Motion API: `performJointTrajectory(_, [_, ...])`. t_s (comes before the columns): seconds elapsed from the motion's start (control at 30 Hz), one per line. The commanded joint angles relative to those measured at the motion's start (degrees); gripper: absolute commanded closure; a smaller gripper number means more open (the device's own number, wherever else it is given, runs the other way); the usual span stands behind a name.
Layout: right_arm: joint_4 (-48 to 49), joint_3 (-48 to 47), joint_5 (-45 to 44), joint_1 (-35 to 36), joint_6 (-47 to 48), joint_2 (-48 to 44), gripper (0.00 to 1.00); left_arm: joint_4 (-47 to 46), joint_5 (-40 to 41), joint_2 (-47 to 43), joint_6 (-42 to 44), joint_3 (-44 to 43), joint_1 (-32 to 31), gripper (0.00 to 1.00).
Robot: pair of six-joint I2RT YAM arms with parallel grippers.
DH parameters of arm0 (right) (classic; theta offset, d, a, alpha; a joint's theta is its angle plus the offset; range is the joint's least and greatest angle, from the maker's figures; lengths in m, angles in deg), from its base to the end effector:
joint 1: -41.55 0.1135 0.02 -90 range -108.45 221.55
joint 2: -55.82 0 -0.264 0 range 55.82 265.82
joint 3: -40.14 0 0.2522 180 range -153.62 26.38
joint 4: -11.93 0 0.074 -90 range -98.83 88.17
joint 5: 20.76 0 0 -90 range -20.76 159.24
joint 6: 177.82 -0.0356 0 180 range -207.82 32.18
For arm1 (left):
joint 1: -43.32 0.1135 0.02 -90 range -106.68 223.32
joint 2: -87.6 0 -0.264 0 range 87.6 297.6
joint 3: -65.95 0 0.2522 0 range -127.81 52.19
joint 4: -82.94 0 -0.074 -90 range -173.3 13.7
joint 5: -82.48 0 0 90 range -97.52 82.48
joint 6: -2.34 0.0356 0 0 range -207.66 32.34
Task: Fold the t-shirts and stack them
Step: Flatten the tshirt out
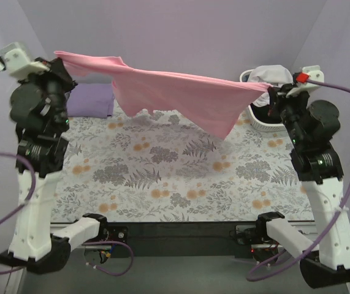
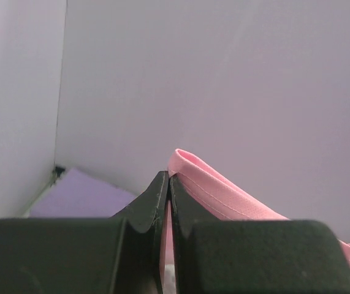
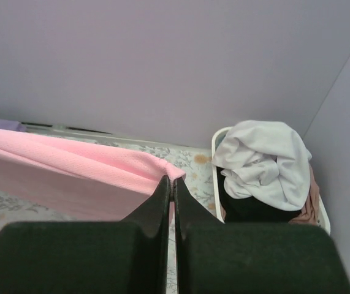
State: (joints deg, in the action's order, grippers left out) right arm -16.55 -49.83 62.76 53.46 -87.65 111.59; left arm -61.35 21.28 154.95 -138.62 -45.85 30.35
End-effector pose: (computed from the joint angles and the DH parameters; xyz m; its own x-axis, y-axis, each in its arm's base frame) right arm 0.1857 0.0351 0.4844 0.0978 0.0176 -0.9950 -0.0949 0.9955 0.0083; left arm 0.2010 -0.0287 0.5497 0.3009 -0.7678 -0.5657 -0.0534 0.5787 -0.8138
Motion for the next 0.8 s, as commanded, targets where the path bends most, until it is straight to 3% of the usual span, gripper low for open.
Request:
performJointTrajectory(0.0, [-2.06, 3.95, 2.08, -0.56, 3.26, -7.24, 0.99, -4.29, 0.12, -10.64, 5.77, 3.37, 0.84, 1.00])
performJointTrajectory(0.13, [-4.87, 4.40, 5.07, -0.56, 5.19, -12.60, 0.99, -4.29, -0.58, -16.63, 10.35, 4.88, 0.84, 1.00])
performJointTrajectory(0.3, [-6.64, 0.98, 5.34, -0.56, 5.55, -12.35, 0.99, -3.94, -1.81, -15.50, 14.48, 2.51, 0.84, 1.00])
performJointTrajectory(0.53, [-5.59, -0.79, 6.04, -0.56, 5.02, -2.79, 0.99, -7.36, -3.13, -0.51, 18.79, 4.70, 0.76, 1.00])
performJointTrajectory(0.77, [6.77, 9.73, 3.24, -0.65, 5.73, 11.01, 0.99, -18.68, -5.94, 15.51, 18.18, 15.85, 1.11, 1.00])
